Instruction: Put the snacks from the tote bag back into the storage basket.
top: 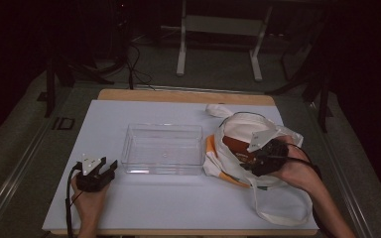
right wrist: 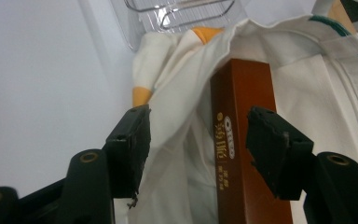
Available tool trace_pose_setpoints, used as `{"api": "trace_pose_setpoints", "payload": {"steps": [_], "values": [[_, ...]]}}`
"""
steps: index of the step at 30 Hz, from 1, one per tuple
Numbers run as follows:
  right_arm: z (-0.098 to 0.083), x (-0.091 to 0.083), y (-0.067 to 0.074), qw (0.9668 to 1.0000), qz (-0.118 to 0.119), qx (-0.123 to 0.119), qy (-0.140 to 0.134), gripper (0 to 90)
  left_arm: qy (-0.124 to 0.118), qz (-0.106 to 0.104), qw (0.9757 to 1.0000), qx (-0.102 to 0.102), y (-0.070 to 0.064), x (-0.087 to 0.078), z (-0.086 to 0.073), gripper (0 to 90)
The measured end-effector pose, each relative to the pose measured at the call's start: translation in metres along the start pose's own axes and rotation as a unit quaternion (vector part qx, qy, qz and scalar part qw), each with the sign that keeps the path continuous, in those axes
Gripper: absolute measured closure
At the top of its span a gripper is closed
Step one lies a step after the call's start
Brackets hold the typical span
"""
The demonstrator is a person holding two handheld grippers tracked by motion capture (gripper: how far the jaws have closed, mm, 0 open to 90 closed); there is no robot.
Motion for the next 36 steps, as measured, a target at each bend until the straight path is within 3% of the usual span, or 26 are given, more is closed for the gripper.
{"api": "trace_pose_setpoints", "payload": {"steps": [24,36], "values": [[-0.028,-0.007,-0.022,0.9983,-0.012,0.02,0.053,38.2,0.001,-0.001,1.0,0.0,0.0,0.0,0.0,54.0],[-0.039,-0.008,-0.032,0.9966,-0.006,0.024,0.079,36.4,0.001,0.0,1.0,0.001,0.0,0.0,0.0,53.8]]}}
Point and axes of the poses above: each handheld gripper's, and its own axes: x roughly forward along the jaws, z roughly out of its top, y roughly to its left, the point moved 6 cm from there along x, roughly forward along the jaws, and after that the axes turned 15 degrees about -y, right-handed, at the moved point
